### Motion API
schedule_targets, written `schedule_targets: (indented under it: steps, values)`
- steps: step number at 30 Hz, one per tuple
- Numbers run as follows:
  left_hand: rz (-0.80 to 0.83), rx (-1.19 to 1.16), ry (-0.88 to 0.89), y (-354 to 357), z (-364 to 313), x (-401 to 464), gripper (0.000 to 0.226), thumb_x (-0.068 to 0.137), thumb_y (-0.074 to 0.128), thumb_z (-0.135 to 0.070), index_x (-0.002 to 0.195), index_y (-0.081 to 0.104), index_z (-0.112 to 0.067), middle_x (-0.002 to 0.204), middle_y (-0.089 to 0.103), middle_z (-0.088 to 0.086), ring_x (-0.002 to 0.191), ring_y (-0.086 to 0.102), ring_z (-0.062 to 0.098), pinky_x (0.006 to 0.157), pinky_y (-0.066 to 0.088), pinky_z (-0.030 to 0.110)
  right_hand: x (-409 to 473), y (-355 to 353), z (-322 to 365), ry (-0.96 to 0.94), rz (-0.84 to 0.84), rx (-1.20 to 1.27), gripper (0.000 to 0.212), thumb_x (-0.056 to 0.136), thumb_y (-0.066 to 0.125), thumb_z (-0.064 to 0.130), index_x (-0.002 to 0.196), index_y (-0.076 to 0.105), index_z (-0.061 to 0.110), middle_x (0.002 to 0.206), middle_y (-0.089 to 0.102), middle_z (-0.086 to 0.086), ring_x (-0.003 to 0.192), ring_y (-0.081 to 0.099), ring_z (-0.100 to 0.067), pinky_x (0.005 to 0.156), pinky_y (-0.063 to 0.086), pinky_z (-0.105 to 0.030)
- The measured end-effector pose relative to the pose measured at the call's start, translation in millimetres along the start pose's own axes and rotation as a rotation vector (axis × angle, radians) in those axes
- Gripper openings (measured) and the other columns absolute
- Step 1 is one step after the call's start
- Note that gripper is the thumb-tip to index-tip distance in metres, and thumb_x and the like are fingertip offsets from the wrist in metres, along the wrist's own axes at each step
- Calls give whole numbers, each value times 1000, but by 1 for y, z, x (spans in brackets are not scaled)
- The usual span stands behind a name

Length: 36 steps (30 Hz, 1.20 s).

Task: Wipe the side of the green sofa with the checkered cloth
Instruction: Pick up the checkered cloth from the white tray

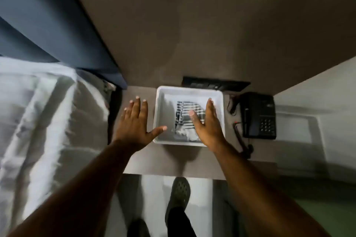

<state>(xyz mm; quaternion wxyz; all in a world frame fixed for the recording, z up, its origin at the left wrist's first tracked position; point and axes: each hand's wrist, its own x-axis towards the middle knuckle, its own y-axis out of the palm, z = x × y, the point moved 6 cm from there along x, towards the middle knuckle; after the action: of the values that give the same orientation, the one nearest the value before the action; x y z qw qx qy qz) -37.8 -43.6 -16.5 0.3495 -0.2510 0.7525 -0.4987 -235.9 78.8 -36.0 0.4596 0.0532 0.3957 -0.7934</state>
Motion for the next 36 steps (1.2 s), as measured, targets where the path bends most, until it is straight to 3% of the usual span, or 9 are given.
schedule_targets:
  steps: [2, 12, 18, 22, 24, 26, 29, 32, 36]
  values:
    - [95, 4, -23, 49, 10, 17, 118, 75, 18, -88, 155, 14, -2, 164, 9, 23, 152, 9, 39, 122, 11, 52, 31, 34, -33, 24, 16, -50, 90, 90, 48, 58, 154, 2, 16, 167, 2, -8, 154, 1, -22, 126, 7, -42]
    - [11, 127, 104, 152, 12, 42, 108, 86, 15, -82, 156, 8, 0, 165, 1, 21, 153, 4, 35, 124, 8, 47, 100, 121, -93, -75, -100, -563, 93, 88, 45, 61, 152, 6, 6, 163, -3, -27, 151, -6, -43, 121, 1, -58]
    - [-19, 157, 128, 153, 13, 42, 101, 91, 22, -76, 156, 6, 0, 164, 0, 23, 153, 1, 36, 124, 6, 48, 105, 125, -96, -90, -134, -594, 86, 92, 46, 53, 152, 4, 7, 163, 0, -27, 151, -3, -45, 121, 1, -58]
    - [-9, 164, 125, 156, 13, 42, 100, 91, 21, -75, 157, 3, -2, 165, -2, 22, 153, -2, 36, 125, 2, 47, 112, 115, -93, -148, -201, -516, 65, 97, 46, 29, 152, 17, 9, 164, 7, -23, 152, 1, -42, 122, 1, -55]
    - [-11, 161, 119, 155, 15, 42, 99, 91, 21, -75, 157, 3, -4, 165, -3, 22, 153, -2, 36, 124, 0, 46, 115, 107, -90, -183, -261, -436, 57, 96, 45, 20, 149, 29, 6, 162, 17, -22, 152, 8, -40, 123, 5, -55]
    - [-17, 159, 123, 154, 14, 42, 97, 90, 20, -74, 157, 2, -6, 165, -3, 22, 153, -2, 36, 123, -1, 46, 114, 101, -89, -176, -301, -304, 51, 94, 41, 23, 142, 42, 5, 155, 37, -23, 147, 27, -41, 121, 22, -57]
    - [4, 174, 136, 150, 12, 43, 99, 88, 15, -78, 158, -2, -10, 165, -6, 21, 153, -3, 37, 123, -1, 48, 102, 74, -90, -41, -375, 159, 51, 90, 36, 41, 127, 57, 13, 118, 68, -20, 110, 63, -39, 94, 53, -51]
    - [24, 137, 156, 141, 10, 38, 105, 84, 5, -84, 157, -5, -11, 165, -8, 20, 153, -5, 36, 124, 0, 51, 68, 33, -88, 108, -487, 605, 22, 93, 44, 37, 100, 60, 25, 86, 65, -1, 82, 61, -24, 77, 49, -40]
    - [-18, 14, 213, 103, -16, 16, 106, 83, 8, -84, 158, 8, -9, 164, 4, 23, 152, 6, 40, 121, 4, 50, -9, -21, -82, 87, -619, 1135, 24, 100, 45, 22, 117, 62, 17, 115, 70, -5, 109, 67, -21, 98, 52, -37]
